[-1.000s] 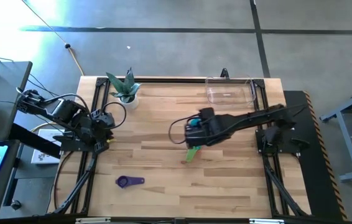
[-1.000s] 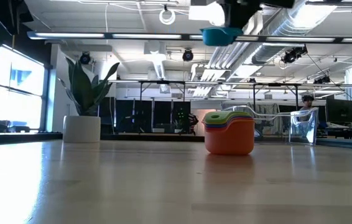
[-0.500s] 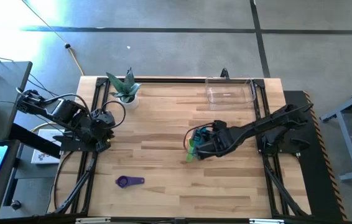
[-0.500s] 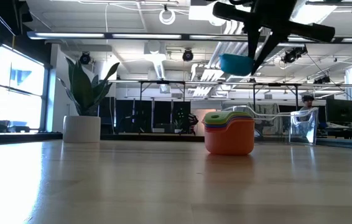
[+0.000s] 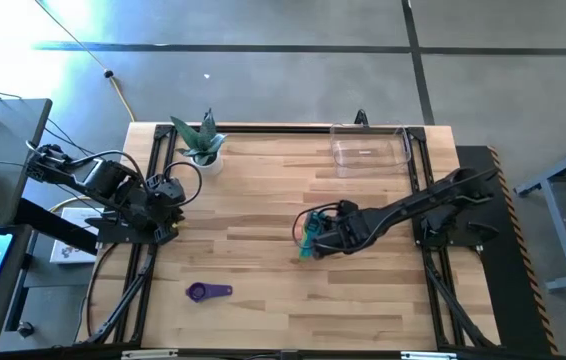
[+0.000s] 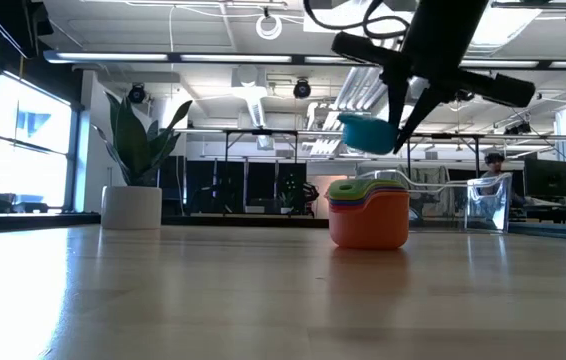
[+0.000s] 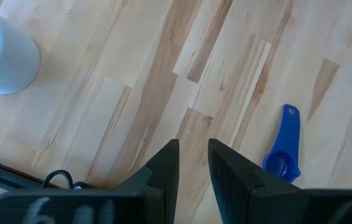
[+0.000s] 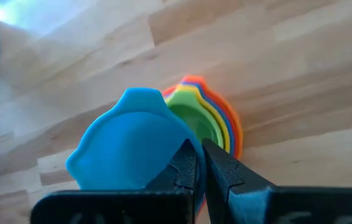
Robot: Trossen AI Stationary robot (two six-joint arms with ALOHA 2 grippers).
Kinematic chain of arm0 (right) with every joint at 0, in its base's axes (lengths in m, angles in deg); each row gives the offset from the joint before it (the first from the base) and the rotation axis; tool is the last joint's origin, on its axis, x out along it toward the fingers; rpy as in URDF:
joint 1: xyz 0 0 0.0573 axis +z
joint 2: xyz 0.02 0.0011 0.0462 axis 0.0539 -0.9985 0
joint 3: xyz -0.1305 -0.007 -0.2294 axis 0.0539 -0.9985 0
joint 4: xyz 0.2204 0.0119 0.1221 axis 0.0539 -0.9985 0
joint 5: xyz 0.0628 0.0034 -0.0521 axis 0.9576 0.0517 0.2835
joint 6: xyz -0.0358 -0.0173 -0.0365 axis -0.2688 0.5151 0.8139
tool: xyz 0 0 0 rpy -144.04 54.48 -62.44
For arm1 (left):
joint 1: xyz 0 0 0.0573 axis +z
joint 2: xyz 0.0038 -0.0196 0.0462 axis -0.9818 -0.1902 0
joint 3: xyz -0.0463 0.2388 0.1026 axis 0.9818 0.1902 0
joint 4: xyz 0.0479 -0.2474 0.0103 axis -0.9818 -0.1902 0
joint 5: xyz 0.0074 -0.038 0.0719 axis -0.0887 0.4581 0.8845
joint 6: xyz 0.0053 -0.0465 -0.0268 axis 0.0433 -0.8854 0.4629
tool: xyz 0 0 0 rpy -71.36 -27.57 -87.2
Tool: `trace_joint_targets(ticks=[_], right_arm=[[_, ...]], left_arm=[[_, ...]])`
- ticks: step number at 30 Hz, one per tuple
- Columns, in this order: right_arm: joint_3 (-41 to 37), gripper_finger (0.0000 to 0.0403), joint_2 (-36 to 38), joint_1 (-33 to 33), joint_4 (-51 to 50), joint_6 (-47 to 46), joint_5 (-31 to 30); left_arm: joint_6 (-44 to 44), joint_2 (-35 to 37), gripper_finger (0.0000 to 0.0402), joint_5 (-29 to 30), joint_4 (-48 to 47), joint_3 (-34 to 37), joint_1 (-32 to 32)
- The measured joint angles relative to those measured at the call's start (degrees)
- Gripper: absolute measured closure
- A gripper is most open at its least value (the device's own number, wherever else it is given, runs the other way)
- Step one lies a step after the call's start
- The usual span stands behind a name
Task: Nest measuring cups in basket
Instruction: Stack the light blue measuring cup on top of the green measuring cup, then stack the purple measuring cup on top of the light blue measuring cup
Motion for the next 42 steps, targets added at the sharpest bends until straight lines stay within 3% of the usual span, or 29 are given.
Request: trace_joint_targets(ticks=[7, 19, 31, 42], right_arm=[[-0.16, 0.0403, -3.38, -0.61, 1.50, -0.59, 3.91], [-0.16, 0.0401, -4.27, -1.90, 0.93, -0.55, 4.75], [-0.13, 0.0347, -4.27, -2.14, 1.26, 1.20, 6.53], [-0.11, 0.0341, -2.67, -1.99, 1.21, 1.62, 6.44]], left_arm=[[0.01, -0.02, 0.0328, 0.18, -0.01, 0.00, 0.00], [1.55, -0.01, 0.0328, 0.59, -0.03, 0.00, 0.00], [1.57, 0.00, 0.0328, 0.66, -0.03, 0.00, 0.00], [1.55, 0.00, 0.0328, 0.66, -0.05, 0.00, 0.00]])
